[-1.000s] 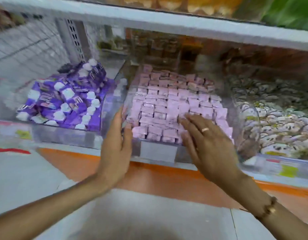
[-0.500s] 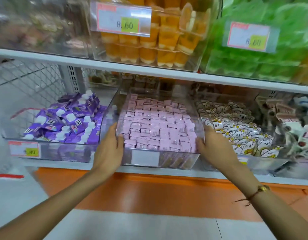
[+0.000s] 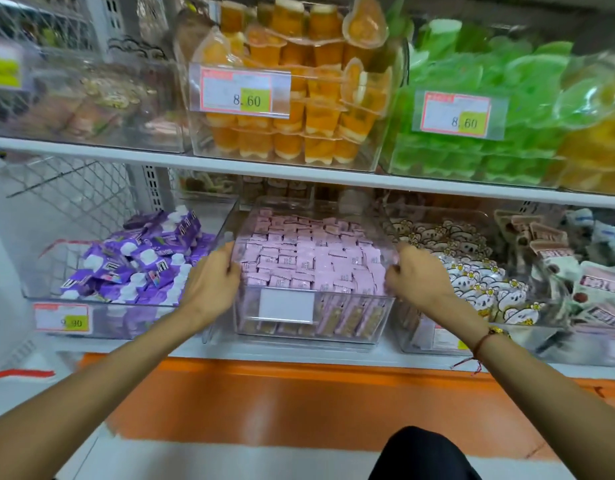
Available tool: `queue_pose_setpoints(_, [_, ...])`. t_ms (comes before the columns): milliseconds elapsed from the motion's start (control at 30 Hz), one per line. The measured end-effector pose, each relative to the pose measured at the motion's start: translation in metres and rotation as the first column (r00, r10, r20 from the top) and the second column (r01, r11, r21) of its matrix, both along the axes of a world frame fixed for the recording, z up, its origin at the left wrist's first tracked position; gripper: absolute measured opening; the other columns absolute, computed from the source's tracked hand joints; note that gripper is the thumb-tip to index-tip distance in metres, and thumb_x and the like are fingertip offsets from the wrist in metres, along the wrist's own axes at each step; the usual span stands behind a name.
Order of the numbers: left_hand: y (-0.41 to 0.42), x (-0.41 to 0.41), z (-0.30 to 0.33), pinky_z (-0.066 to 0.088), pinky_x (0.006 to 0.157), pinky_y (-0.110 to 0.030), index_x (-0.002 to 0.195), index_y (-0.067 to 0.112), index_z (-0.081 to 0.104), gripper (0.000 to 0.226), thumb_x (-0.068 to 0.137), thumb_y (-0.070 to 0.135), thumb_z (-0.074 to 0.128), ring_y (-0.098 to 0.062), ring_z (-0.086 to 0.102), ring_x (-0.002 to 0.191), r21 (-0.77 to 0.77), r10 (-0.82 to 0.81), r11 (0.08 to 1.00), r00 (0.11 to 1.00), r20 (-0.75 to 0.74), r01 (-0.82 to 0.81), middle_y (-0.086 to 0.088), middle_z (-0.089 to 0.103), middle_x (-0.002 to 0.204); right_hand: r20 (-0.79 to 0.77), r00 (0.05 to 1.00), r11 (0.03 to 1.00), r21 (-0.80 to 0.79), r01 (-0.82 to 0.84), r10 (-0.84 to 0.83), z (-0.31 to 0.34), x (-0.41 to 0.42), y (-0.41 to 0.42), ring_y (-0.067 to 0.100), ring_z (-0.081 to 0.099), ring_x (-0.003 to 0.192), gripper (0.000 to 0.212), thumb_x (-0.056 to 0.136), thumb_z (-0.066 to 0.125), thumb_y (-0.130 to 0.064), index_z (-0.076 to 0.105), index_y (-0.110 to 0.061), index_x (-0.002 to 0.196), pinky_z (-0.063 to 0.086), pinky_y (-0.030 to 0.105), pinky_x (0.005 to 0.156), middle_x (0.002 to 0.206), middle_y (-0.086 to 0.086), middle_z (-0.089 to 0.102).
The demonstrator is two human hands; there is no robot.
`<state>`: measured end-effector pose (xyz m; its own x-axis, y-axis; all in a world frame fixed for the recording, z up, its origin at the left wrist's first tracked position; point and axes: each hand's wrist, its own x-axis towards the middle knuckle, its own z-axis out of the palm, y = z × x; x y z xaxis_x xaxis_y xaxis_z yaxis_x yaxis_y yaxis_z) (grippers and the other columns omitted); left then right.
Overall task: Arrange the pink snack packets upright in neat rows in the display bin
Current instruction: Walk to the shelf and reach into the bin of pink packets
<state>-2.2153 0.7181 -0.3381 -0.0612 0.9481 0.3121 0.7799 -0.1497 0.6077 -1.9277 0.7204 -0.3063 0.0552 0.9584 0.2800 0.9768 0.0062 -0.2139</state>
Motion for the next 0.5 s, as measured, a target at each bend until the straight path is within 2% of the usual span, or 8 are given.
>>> queue_pose_setpoints(100, [-0.009,-0.01,0.008,0.051,0.075,-0.046,0.125,0.018,0.054,0.03,0.097,0.013,0.044,-0.034,0.064,0.087,0.046,-0.001,0.999,1.0,0.0,0.001,-0.016,0.07,0.093,-0.003,0.998,0.996,0.067,-0.061,0.061,0.01,0.004,-0.012,0.036,0.061,0.072,0.011,0.083,0.051,-0.01,0.055,-0.001,0.087,0.037,0.032,0.055,0.073,0.018,0.061])
queue_pose_setpoints(200, [-0.04,-0.016,0.001,0.051,0.066,-0.036,0.125,0.029,0.054,0.032,0.096,0.018,0.048,-0.025,0.067,0.074,0.079,-0.083,0.993,0.997,0.006,0.083,-0.004,0.072,0.088,-0.022,0.995,0.993,0.08,-0.09,0.093,0.003,0.016,-0.042,0.031,0.061,0.062,0.008,0.085,0.054,-0.016,0.058,-0.009,0.086,0.045,0.033,0.052,0.063,0.008,0.066])
queue_pose_setpoints(267, [-0.065,-0.016,-0.011,0.048,0.066,-0.028,0.128,0.033,0.052,0.037,0.095,0.017,0.051,-0.018,0.069,0.086,0.072,-0.136,0.988,0.99,0.029,0.133,0.008,0.071,0.091,-0.015,0.994,0.991,0.077,-0.106,0.107,-0.012,0.021,-0.063,0.027,0.061,0.062,0.008,0.086,0.055,-0.021,0.058,-0.014,0.084,0.044,0.033,0.053,0.061,0.002,0.065])
queue_pose_setpoints(367, [-0.074,-0.017,-0.025,0.045,0.078,-0.027,0.131,0.029,0.051,0.039,0.094,0.016,0.054,-0.011,0.064,0.104,0.09,-0.145,0.987,0.981,0.129,0.134,0.013,0.066,0.108,-0.07,0.991,0.982,0.155,-0.106,0.118,-0.029,0.023,-0.073,0.02,0.056,0.053,0.011,0.087,0.056,-0.022,0.056,-0.013,0.08,0.04,0.03,0.048,0.056,-0.001,0.059])
queue_pose_setpoints(433, [-0.073,-0.016,-0.03,0.043,0.079,-0.028,0.134,0.027,0.048,0.042,0.094,0.018,0.055,-0.011,0.062,0.106,0.11,-0.131,0.987,0.982,0.133,0.117,0.014,0.061,0.112,-0.12,0.986,0.975,0.206,-0.087,0.114,-0.034,0.023,-0.073,0.014,0.052,0.048,0.009,0.088,0.058,-0.019,0.058,-0.015,0.095,0.036,0.023,0.045,0.054,-0.002,0.056])
queue_pose_setpoints(500, [-0.073,-0.015,-0.031,0.043,0.082,-0.029,0.144,0.031,0.033,0.054,0.095,0.022,0.053,-0.005,0.056,0.107,0.129,-0.154,0.983,0.974,0.166,0.134,0.017,0.052,0.117,-0.197,0.972,0.974,0.209,-0.089,0.131,-0.037,0.021,-0.073,0.017,0.057,0.053,0.035,0.088,0.058,-0.02,0.051,-0.017,0.122,0.045,0.031,0.05,0.061,-0.002,0.06])
